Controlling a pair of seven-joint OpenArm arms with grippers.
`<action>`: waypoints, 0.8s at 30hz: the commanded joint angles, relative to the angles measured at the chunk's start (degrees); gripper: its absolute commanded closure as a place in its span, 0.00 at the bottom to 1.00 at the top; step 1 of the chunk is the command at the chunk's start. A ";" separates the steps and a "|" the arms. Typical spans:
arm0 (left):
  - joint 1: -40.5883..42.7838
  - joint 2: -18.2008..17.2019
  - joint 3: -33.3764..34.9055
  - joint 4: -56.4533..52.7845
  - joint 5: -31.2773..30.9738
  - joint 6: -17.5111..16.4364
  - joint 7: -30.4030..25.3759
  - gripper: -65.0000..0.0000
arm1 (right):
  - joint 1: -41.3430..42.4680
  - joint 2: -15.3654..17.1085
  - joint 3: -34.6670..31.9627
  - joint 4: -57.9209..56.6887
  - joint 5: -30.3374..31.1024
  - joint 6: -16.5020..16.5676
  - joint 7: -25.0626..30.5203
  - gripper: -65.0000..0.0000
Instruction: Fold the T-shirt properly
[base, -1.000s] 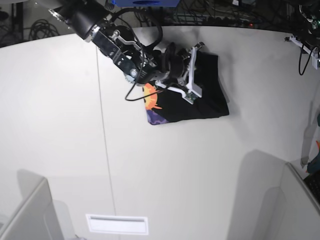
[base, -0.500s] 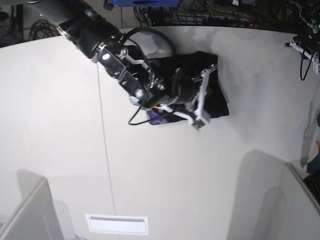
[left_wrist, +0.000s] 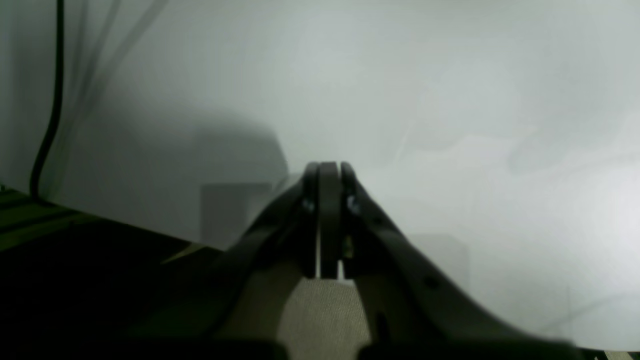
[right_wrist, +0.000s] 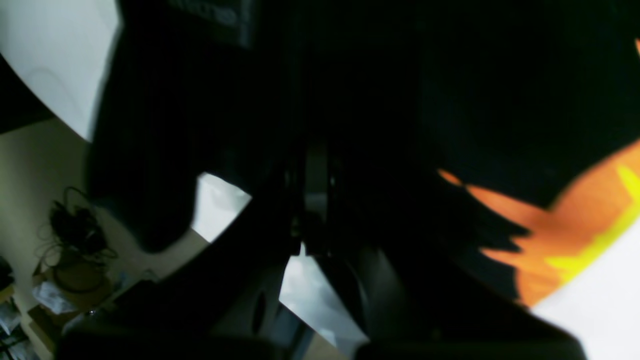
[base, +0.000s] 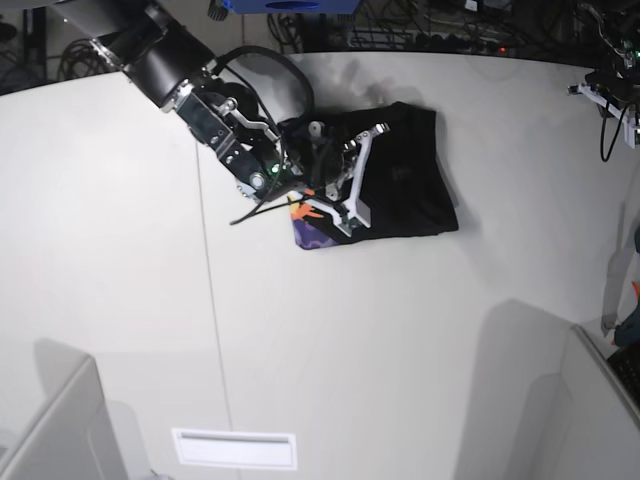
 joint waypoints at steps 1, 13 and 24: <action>0.07 -0.99 -0.32 0.98 -0.28 -0.28 -0.65 1.00 | 1.32 -0.92 -1.49 0.77 0.78 0.30 1.04 1.00; 0.07 -0.46 -0.14 1.33 -0.28 -0.28 -0.65 1.00 | 5.81 -14.20 -5.98 -8.63 0.78 0.30 4.38 1.00; 0.60 3.40 9.18 7.05 -0.28 -0.28 -0.65 1.00 | 7.57 -10.86 0.79 -5.12 0.69 -0.05 4.82 1.00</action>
